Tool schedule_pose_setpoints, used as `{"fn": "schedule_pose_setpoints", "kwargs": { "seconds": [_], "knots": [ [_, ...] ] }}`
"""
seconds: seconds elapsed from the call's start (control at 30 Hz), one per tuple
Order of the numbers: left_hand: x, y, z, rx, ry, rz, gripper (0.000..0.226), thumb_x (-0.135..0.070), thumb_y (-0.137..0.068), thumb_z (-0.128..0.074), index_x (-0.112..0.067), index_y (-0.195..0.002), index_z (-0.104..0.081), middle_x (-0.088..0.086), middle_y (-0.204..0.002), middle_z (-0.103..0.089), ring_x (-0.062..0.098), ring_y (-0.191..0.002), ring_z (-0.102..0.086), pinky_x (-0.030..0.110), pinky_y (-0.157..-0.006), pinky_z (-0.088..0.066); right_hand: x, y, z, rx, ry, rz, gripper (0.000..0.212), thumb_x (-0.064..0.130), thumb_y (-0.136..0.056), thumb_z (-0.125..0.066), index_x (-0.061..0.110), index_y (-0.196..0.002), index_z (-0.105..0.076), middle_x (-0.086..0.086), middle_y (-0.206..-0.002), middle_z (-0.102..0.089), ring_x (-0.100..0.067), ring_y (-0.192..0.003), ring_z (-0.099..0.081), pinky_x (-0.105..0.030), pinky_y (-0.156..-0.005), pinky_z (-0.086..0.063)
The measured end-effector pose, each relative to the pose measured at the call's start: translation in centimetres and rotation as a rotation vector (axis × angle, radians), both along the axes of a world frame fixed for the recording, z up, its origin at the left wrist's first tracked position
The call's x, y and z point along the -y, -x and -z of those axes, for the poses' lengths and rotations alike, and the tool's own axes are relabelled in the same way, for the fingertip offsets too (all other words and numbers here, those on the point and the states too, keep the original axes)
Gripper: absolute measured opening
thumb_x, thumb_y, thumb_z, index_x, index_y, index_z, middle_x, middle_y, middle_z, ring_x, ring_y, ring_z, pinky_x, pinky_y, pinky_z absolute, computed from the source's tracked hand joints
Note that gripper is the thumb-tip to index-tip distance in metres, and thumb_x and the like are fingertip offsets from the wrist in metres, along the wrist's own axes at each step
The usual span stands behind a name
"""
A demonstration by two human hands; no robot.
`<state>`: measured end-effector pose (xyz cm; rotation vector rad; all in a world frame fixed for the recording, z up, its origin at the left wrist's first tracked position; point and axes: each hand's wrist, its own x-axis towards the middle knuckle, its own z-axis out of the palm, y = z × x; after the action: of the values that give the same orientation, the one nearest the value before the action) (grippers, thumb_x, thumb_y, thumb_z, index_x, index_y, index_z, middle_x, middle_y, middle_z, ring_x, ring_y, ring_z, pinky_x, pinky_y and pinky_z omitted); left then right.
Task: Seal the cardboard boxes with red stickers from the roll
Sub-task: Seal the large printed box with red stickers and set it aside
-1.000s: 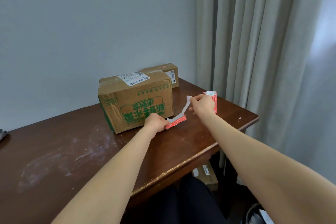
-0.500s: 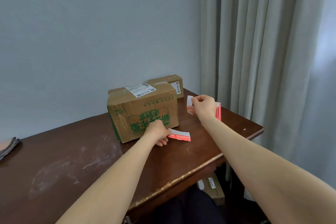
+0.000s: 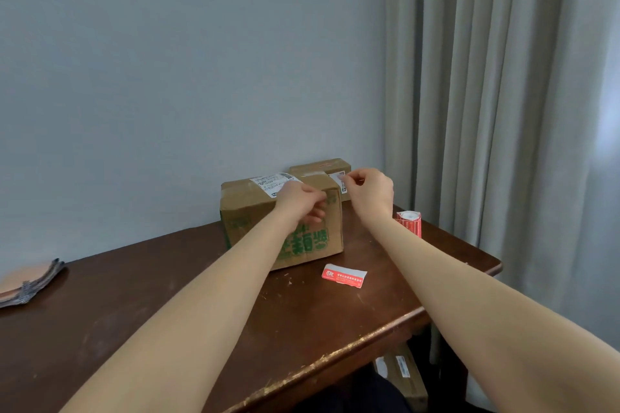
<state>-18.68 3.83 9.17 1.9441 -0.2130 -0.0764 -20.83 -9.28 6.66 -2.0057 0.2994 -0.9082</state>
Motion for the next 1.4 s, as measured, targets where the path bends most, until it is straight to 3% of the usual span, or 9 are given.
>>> {"fn": "schedule_pose_setpoints", "kwargs": {
  "seconds": [0.23, 0.37, 0.6, 0.73, 0.93, 1.07, 1.2, 1.4],
  "knots": [
    [-0.2, -0.5, -4.5, -0.087, 0.178, -0.038, 0.019, -0.022, -0.092, -0.061, -0.005, -0.085, -0.068, 0.007, -0.083, -0.065, 0.015, -0.061, -0.057, 0.023, -0.053, -0.054, -1.1, -0.7, -1.5, 0.063, 0.212, -0.027, 0.018, 0.019, -0.094, -0.057, 0.007, -0.093, -0.07, -0.002, -0.099, -0.061, -0.015, -0.08, -0.053, -0.025, -0.069, -0.038],
    [-0.1, -0.9, -5.3, -0.13, 0.199, -0.032, 0.025, -0.03, -0.091, -0.063, -0.006, -0.086, -0.067, 0.004, -0.075, -0.064, 0.014, -0.058, -0.057, 0.023, -0.056, -0.053, -1.2, -1.3, -2.2, 0.092, 0.283, -0.043, 0.019, 0.02, -0.094, -0.057, 0.007, -0.092, -0.07, -0.003, -0.1, -0.06, -0.017, -0.08, -0.055, -0.026, -0.067, -0.039],
    [0.3, -1.6, -5.8, -0.145, 0.192, -0.04, 0.016, -0.021, -0.088, -0.063, -0.008, -0.078, -0.065, 0.003, -0.071, -0.062, 0.012, -0.058, -0.057, 0.021, -0.056, -0.051, -1.3, -2.2, -2.7, 0.091, 0.345, -0.062, 0.02, 0.021, -0.095, -0.056, 0.007, -0.095, -0.071, -0.004, -0.103, -0.06, -0.022, -0.084, -0.058, -0.029, -0.068, -0.042],
    [0.6, -2.4, -6.0, -0.145, 0.186, -0.047, 0.011, -0.014, -0.086, -0.064, -0.004, -0.086, -0.066, 0.006, -0.073, -0.063, 0.014, -0.058, -0.056, 0.022, -0.057, -0.052, -1.1, -2.7, -3.0, 0.091, 0.372, -0.056, 0.021, 0.021, -0.096, -0.055, 0.006, -0.098, -0.071, -0.005, -0.106, -0.06, -0.025, -0.089, -0.059, -0.028, -0.067, -0.038],
    [1.1, -3.4, -6.1, -0.168, 0.168, -0.046, 0.016, -0.018, -0.086, -0.064, -0.006, -0.076, -0.063, 0.006, -0.069, -0.061, 0.014, -0.056, -0.056, 0.021, -0.053, -0.052, -0.9, -3.5, -3.1, 0.098, 0.407, -0.055, 0.022, 0.021, -0.097, -0.054, 0.007, -0.099, -0.071, -0.005, -0.107, -0.06, -0.026, -0.096, -0.061, -0.032, -0.07, -0.046],
    [1.2, -4.2, -6.1, -0.157, 0.164, -0.049, 0.01, -0.01, -0.086, -0.064, -0.003, -0.078, -0.063, 0.007, -0.068, -0.061, 0.013, -0.054, -0.056, 0.019, -0.048, -0.052, -0.8, -4.0, -3.1, 0.095, 0.399, -0.055, 0.022, 0.022, -0.097, -0.053, 0.008, -0.102, -0.07, -0.004, -0.108, -0.06, -0.022, -0.087, -0.06, -0.027, -0.068, -0.042],
    [1.4, -5.0, -6.0, -0.108, 0.149, -0.073, 0.012, -0.009, -0.086, -0.061, -0.002, -0.076, -0.063, 0.006, -0.064, -0.059, 0.012, -0.048, -0.052, 0.017, -0.041, -0.048, -0.9, -4.7, -2.9, 0.068, 0.386, -0.06, 0.023, 0.024, -0.098, -0.053, 0.01, -0.105, -0.07, -0.004, -0.112, -0.059, -0.025, -0.093, -0.059, -0.027, -0.067, -0.039],
    [1.0, -6.2, -5.4, -0.012, 0.121, -0.122, 0.015, -0.008, -0.086, -0.059, -0.003, -0.073, -0.063, 0.006, -0.063, -0.06, 0.014, -0.049, -0.051, 0.019, -0.044, -0.046, -0.4, -5.5, -2.9, -0.032, 0.37, -0.045, 0.034, 0.036, -0.094, -0.057, 0.02, -0.124, -0.057, 0.0, -0.127, -0.051, -0.023, -0.098, -0.06, -0.03, -0.07, -0.043]
  ]
}}
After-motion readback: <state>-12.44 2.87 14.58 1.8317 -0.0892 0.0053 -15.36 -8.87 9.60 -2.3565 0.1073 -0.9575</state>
